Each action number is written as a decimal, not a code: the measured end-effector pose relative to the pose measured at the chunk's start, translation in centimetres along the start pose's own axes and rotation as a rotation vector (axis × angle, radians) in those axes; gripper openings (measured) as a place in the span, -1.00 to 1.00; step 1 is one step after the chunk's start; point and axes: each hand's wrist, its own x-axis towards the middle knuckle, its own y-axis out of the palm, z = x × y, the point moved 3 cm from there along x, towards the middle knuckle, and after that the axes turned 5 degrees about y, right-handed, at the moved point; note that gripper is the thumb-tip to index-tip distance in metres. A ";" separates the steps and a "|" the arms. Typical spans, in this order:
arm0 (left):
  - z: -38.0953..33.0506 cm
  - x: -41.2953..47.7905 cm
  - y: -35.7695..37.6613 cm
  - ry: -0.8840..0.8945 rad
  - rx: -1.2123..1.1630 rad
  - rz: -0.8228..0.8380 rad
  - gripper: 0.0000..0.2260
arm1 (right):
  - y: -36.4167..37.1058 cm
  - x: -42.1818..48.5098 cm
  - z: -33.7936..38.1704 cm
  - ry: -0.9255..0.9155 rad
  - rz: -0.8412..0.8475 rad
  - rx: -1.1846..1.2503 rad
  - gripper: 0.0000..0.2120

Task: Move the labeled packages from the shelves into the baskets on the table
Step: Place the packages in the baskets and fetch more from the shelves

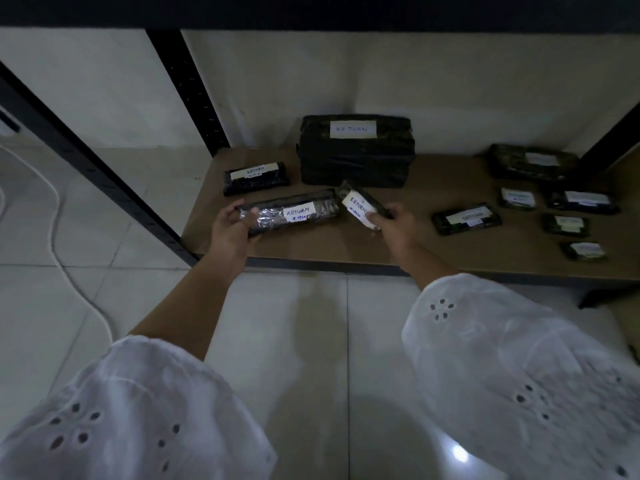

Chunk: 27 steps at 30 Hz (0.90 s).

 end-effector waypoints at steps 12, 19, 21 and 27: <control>-11.9 -19.7 0.6 -0.239 -0.007 0.029 -0.72 | -14.2 -20.3 9.5 0.470 0.047 0.286 -0.86; -24.6 -28.5 3.7 -0.263 -0.061 0.013 -0.65 | -21.7 -28.2 23.3 0.386 0.096 0.409 -0.91; -28.6 -30.7 4.9 -0.277 -0.088 0.010 -0.66 | -23.7 -30.1 27.6 0.354 0.143 0.440 -0.92; -38.7 -36.8 8.0 -0.244 -0.142 0.057 -0.69 | -29.1 -34.7 37.5 0.349 0.267 0.496 -0.90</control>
